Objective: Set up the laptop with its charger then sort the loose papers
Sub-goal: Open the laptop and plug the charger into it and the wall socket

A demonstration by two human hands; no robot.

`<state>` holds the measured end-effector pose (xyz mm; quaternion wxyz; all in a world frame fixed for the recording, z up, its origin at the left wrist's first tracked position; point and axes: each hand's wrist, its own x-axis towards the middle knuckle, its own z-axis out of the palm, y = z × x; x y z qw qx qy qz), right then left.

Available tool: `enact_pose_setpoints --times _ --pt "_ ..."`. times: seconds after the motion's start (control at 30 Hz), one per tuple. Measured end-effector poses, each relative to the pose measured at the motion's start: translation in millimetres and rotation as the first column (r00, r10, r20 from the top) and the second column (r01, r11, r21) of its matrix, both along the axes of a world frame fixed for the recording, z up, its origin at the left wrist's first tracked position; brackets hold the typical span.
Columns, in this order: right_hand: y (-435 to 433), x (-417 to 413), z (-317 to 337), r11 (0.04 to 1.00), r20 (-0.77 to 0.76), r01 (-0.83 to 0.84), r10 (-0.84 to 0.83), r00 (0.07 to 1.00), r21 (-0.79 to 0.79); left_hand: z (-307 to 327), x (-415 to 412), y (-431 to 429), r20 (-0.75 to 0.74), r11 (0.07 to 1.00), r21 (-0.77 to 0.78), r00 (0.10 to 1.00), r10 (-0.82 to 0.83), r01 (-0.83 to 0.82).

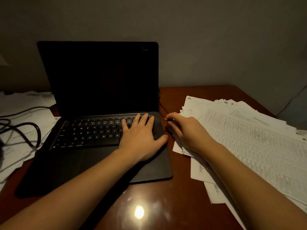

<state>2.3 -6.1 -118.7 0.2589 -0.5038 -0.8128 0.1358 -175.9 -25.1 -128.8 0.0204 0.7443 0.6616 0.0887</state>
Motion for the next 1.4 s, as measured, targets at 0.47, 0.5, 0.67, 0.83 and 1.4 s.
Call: enact_pose_setpoints --times 0.47,0.5,0.67,0.83,1.4 --pt "3.1 3.6 -0.1 0.996 0.099 -0.055 0.048 0.994 0.063 -1.6 -1.1 -0.3 -0.004 1.000 0.004 1.000 -0.005 0.005" --pt "7.5 4.6 -0.8 0.995 0.146 -0.043 0.029 0.989 0.092 -1.5 -1.4 -0.4 -0.002 1.000 0.002 1.000 -0.005 0.005" --pt "15.0 1.5 -4.2 0.983 0.348 -0.009 -0.056 0.936 0.183 -1.5 -0.5 -0.1 0.000 1.000 -0.005 1.000 0.000 0.000" --pt "13.5 -6.5 3.1 0.987 0.485 -0.027 -0.052 0.873 0.156 -2.1 -0.2 -0.4 -0.007 1.000 0.005 1.000 0.001 -0.001" --pt "15.8 1.8 -3.7 0.991 0.389 -0.062 0.011 0.921 0.119 -3.1 1.2 -0.8 0.003 1.000 0.007 1.000 0.000 0.000"
